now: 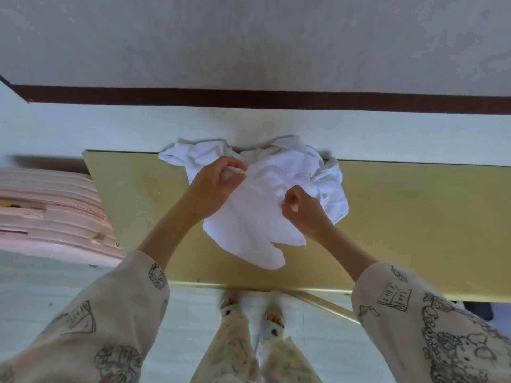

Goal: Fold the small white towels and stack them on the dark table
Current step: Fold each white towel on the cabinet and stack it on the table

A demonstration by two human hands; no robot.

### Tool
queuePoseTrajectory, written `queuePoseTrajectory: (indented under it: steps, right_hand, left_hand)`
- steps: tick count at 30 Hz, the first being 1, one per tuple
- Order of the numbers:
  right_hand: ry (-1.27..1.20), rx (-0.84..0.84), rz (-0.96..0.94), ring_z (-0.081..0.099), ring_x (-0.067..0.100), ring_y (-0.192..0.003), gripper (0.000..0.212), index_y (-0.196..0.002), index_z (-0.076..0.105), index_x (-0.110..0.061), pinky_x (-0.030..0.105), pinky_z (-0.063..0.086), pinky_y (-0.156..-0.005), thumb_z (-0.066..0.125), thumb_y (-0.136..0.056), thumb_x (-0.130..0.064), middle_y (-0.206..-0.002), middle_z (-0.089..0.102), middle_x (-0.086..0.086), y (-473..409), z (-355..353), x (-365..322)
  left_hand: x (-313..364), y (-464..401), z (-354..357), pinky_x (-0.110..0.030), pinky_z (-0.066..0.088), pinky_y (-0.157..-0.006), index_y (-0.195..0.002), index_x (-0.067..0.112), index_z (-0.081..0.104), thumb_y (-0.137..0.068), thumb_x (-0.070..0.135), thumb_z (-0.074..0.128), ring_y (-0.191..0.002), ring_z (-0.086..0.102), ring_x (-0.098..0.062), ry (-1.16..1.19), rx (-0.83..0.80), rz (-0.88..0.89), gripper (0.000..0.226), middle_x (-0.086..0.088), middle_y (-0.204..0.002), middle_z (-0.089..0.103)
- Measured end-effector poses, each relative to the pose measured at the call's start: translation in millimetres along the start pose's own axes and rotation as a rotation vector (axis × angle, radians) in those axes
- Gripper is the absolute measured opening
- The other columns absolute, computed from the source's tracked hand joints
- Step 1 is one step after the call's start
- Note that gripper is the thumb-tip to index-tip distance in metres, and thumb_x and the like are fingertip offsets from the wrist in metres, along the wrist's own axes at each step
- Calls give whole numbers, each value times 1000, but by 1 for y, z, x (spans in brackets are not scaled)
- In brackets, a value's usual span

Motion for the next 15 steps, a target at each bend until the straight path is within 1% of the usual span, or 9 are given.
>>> queuePoseTrajectory:
  steps: [2,3,4,5,7,9,11,13,15]
  right_hand:
    - [-11,-22,-31,58,16,-86,12,-102,54,-17,28,45,-78,54,-91,-22,-85,61,-5,7,-9,-1]
    - [15,-52,-61,57,15,-88,16,-107,56,-14,25,41,-79,52,-92,-20,-86,61,-3,9,-13,0]
    - [87,-84,-84,56,16,-89,14,-105,58,-15,24,39,-79,50,-93,-18,-87,60,-2,12,-16,1]
    - [180,-111,-96,55,18,-89,11,-94,59,-19,26,38,-80,48,-94,-16,-86,57,-3,15,-19,4]
    - [335,-103,-56,54,23,-86,20,-76,53,-19,32,39,-79,46,-94,-16,-81,47,-3,18,-25,12]
    - [367,-5,-7,55,26,-85,21,-80,61,-11,32,37,-73,47,-94,-19,-82,47,0,19,-37,17]
    - [349,116,-24,57,26,-85,23,-88,68,-7,29,34,-69,50,-94,-21,-86,56,5,18,-49,15]
    - [273,196,-52,57,25,-89,22,-93,70,-6,26,34,-70,52,-93,-21,-93,63,8,17,-58,6]
    - [169,244,-61,56,22,-93,21,-95,69,-6,25,32,-71,53,-92,-19,-97,64,8,21,-63,-1]
  left_hand:
    - [1,1,-1,-1,34,-54,-91,18,59,-92,23,54,-56,47,11,50,77,-32,7,11,-71,52]
    - [1,1,-1,-3,34,-53,-84,20,58,-92,24,54,-54,46,10,58,99,-32,10,12,-68,50]
    - [0,0,-1,-5,35,-53,-78,23,56,-92,24,54,-54,46,8,57,110,-27,14,12,-66,49]
    - [-1,0,-2,-8,36,-55,-74,26,55,-92,23,55,-56,46,4,54,120,-25,17,10,-66,50]
    - [-5,-3,-7,-11,37,-59,-76,21,56,-90,21,56,-63,47,-2,53,158,-34,14,9,-69,53]
    - [-8,-6,-15,-5,38,-59,-82,12,57,-88,18,59,-67,50,-4,41,221,-44,9,10,-72,56]
    - [-9,-6,-25,-1,37,-60,-85,11,58,-86,17,62,-69,52,1,35,274,-48,8,12,-73,57]
    - [-9,-3,-34,-3,39,-65,-87,12,59,-87,16,62,-72,53,3,42,293,-45,5,12,-76,58]
    - [-10,3,-38,-1,39,-65,-89,13,61,-88,15,60,-73,54,4,33,276,-28,3,13,-78,59]
Point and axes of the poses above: each hand's wrist, its own y-axis away from the middle knuckle, its own z-axis out of the palm, x = y × z, the point moved 2 cm from there along -y, towards the middle knuckle
